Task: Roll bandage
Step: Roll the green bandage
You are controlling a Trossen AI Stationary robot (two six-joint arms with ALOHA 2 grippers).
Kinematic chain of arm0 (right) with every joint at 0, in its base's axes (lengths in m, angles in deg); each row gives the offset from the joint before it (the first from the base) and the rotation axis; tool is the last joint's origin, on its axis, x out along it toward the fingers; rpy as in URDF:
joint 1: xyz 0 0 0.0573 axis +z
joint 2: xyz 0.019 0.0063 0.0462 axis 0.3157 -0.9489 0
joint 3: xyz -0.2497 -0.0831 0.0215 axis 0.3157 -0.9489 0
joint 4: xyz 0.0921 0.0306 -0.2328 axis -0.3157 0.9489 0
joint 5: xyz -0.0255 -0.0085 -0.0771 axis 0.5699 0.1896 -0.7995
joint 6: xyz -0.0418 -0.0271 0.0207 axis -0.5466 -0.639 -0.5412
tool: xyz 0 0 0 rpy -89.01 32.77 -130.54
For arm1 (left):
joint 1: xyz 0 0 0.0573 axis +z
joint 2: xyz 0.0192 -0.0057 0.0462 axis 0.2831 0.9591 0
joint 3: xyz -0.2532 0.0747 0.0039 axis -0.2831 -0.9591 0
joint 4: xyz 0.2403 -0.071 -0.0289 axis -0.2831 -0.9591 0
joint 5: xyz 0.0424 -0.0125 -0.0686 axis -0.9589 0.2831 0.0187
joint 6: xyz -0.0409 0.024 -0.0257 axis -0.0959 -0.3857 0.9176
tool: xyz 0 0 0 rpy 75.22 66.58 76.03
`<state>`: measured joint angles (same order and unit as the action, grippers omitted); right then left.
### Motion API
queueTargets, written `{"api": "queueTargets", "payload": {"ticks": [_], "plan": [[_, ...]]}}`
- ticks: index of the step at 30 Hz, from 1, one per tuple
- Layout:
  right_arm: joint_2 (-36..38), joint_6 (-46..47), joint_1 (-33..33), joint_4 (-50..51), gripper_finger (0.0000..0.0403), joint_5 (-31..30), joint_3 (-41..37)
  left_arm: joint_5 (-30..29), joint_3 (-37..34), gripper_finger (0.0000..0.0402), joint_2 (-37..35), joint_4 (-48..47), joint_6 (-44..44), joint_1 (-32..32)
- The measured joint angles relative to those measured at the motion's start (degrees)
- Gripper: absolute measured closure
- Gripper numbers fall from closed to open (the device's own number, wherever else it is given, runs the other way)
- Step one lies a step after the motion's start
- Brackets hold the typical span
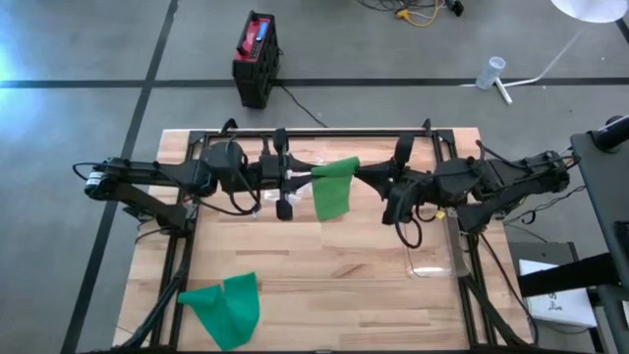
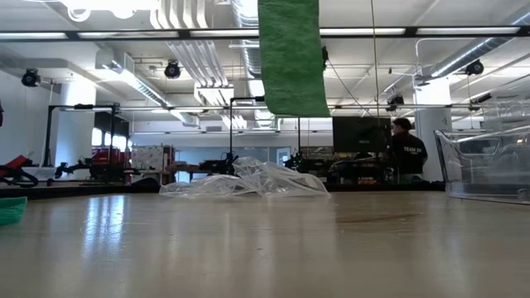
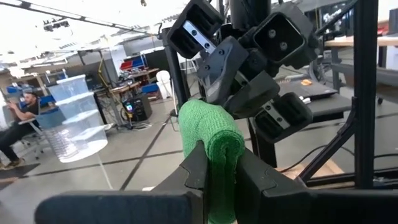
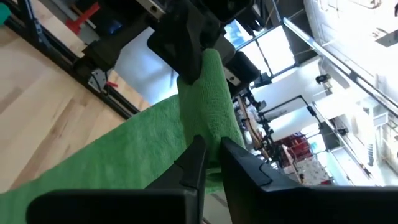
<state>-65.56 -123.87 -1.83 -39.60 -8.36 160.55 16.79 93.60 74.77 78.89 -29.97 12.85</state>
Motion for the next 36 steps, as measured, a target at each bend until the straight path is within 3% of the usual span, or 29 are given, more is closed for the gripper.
{"api": "queueTargets", "payload": {"ticks": [14,26,36], "plan": [[-0.24,-3.09,2.91,-1.90,0.0314,2.99,0.98,-0.08,0.00,0.0376,-0.21,-0.05,0.55,-0.02],[-0.81,-1.39,-0.08,-1.61,0.0337,1.12,0.98,3.51,0.00,0.0375,-0.23,1.20,1.64,-0.37],[0.19,-1.54,2.78,-0.18,0.0337,0.19,1.02,2.98,-0.04,0.0375,-1.10,1.36,3.89,-0.54]]}}
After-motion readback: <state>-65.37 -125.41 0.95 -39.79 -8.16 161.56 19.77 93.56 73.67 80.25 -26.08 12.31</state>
